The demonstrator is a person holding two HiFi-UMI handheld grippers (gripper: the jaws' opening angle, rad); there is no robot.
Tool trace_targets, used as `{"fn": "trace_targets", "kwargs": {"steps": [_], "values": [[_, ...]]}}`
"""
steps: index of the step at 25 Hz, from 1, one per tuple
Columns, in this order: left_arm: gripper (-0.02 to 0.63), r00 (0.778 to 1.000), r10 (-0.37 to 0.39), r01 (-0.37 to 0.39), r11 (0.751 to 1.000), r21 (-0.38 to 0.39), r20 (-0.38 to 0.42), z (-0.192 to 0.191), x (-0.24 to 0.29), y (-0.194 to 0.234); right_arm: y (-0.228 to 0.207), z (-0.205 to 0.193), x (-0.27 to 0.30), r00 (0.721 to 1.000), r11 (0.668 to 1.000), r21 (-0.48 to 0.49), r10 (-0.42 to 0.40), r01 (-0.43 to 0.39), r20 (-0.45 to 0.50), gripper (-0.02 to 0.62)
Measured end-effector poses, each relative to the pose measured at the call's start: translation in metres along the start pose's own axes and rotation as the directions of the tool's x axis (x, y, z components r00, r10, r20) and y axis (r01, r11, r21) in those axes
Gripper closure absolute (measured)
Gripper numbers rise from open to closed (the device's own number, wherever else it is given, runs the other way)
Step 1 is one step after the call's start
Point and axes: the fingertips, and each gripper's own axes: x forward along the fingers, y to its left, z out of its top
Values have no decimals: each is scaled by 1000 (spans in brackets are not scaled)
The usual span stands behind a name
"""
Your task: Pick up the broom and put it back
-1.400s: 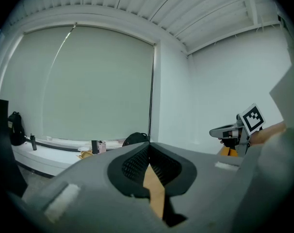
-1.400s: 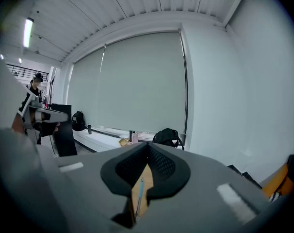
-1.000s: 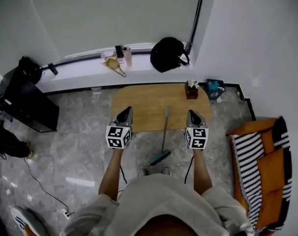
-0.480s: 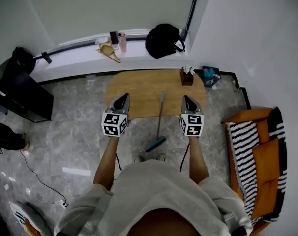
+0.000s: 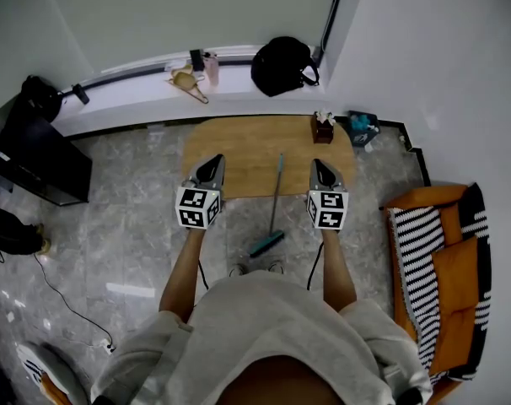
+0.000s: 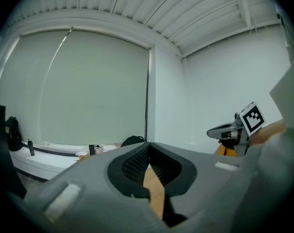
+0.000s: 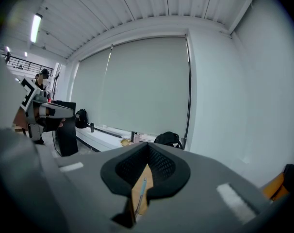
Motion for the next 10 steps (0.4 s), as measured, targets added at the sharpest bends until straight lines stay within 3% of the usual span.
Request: {"fn": "trace_targets", "kwargs": {"steps": [10], "values": [[611, 1000, -9, 9, 1000, 1, 3, 0, -2, -2, 8, -3, -1, 1000, 1000, -4, 7, -7, -6, 595]]}}
